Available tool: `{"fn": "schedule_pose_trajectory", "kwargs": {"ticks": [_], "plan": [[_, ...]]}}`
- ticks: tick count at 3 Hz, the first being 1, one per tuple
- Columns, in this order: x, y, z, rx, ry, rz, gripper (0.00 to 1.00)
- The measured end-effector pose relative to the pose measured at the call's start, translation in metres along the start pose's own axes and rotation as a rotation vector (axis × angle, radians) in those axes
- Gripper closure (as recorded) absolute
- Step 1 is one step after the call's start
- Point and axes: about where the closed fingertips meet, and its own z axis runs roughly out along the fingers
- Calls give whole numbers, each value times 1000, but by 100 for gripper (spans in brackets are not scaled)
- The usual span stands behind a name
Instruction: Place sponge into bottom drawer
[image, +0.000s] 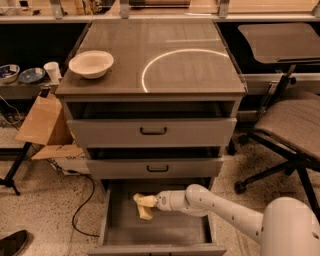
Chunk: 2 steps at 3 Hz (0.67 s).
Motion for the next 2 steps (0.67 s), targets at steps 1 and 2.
{"fn": "schedule_pose_trajectory", "kwargs": {"ticks": [1,2], "plan": [[5,-8,-6,188,60,-32,27],[10,-10,-10,264,83,-53,4]]}}
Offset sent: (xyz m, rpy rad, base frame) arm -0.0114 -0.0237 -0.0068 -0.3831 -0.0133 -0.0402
